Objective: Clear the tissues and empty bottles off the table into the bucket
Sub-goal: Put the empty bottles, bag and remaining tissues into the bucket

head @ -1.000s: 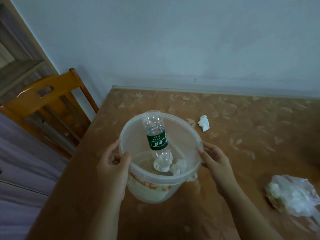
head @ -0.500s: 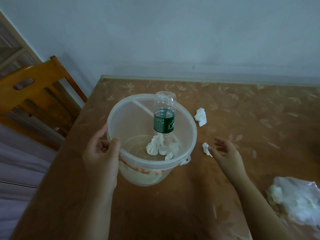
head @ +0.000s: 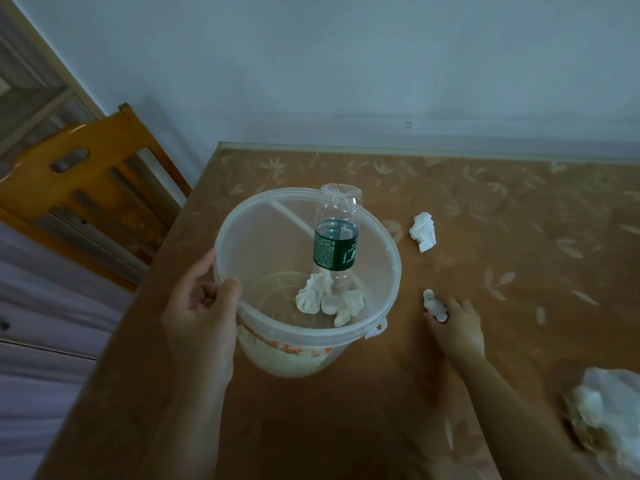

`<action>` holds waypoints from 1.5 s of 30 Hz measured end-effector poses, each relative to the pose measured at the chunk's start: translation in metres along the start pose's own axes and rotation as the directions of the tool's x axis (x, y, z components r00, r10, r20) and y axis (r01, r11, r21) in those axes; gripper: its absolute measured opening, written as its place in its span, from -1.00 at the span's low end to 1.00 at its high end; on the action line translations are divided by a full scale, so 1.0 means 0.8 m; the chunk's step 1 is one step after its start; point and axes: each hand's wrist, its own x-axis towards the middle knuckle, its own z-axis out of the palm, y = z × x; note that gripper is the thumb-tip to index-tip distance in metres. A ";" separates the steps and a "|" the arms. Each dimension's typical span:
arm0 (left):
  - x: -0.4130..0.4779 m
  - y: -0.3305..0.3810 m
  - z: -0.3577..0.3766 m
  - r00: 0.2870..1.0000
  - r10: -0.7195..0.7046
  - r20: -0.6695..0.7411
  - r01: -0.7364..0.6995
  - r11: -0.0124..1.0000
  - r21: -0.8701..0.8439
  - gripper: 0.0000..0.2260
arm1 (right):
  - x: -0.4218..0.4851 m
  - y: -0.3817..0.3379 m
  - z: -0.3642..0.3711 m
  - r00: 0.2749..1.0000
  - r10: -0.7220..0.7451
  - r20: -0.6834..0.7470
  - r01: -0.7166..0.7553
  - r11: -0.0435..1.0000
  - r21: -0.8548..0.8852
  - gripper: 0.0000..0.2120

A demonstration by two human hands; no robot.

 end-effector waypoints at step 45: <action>-0.067 0.014 -0.065 0.995 -0.031 0.098 0.037 0.998 -0.055 -0.58 | -0.219 -0.132 -0.096 0.849 -0.430 -0.308 0.512 0.815 0.273 -0.73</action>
